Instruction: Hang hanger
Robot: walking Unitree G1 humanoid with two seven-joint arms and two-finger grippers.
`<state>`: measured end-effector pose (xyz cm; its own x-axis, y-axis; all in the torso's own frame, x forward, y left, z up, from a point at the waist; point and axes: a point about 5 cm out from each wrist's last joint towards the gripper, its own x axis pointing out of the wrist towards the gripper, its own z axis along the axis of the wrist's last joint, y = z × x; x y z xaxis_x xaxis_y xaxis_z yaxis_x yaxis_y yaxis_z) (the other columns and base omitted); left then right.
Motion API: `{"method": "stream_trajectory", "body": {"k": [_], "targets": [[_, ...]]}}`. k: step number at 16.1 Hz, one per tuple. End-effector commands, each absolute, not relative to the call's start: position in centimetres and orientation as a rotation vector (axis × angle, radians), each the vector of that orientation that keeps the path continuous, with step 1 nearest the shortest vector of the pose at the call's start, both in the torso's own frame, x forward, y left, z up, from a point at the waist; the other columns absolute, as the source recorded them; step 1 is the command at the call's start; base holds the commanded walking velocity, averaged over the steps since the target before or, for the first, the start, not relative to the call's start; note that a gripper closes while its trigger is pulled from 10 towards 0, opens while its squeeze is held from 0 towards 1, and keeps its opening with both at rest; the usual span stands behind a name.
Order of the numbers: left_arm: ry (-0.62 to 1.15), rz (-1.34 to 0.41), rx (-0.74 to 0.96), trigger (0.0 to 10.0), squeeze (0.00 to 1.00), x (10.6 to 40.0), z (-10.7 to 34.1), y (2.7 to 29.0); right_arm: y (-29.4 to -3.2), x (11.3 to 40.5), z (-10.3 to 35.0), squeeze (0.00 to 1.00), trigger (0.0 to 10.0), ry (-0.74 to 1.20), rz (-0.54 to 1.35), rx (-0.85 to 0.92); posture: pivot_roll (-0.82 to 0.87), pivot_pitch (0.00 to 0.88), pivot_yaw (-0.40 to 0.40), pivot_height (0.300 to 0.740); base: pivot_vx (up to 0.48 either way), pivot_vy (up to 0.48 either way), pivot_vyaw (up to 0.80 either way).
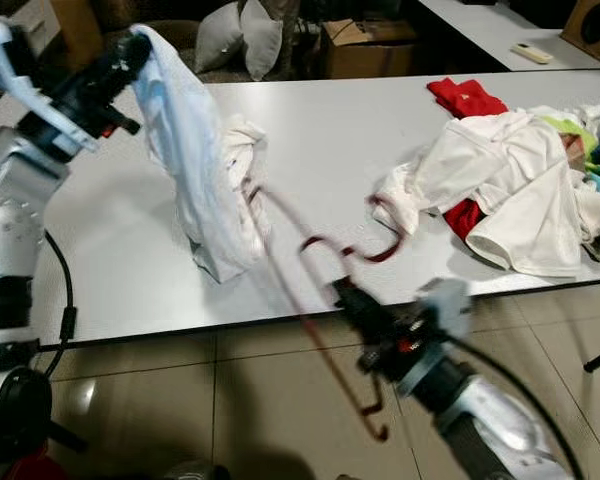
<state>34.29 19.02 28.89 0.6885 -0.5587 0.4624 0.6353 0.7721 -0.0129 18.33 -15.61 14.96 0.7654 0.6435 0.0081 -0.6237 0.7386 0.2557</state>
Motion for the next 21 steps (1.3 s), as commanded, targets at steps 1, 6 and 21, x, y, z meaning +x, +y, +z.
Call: {"method": "stream_trajectory", "body": {"k": [1, 6, 21], "targets": [[-0.476, -0.732, -0.176, 0.0, 0.0, 33.6, 29.4, 18.8, -15.2, 18.3, 15.5, 0.0, 10.0, 0.063, 0.748, 0.258, 0.0, 0.026, 0.024, 0.74, 0.0, 0.0, 0.0], [-0.446, -0.801, -0.189, 0.0, 0.0, 33.2, 28.6, 17.6, -15.4, 18.0, 16.0, 0.0, 10.0, 0.051, 0.8, 0.288, -0.01, 0.039, 0.029, 0.74, 0.0, 0.0, 0.0], [-0.2, -0.733, -0.051, 4.6, 0.0, 30.8, 22.9, 20.9, -15.5, 19.0, 16.9, 0.0, 10.0, -0.003, 0.827, 0.302, 0.0, 0.034, 0.014, 0.74, 0.0, 0.0, 0.0]]}}
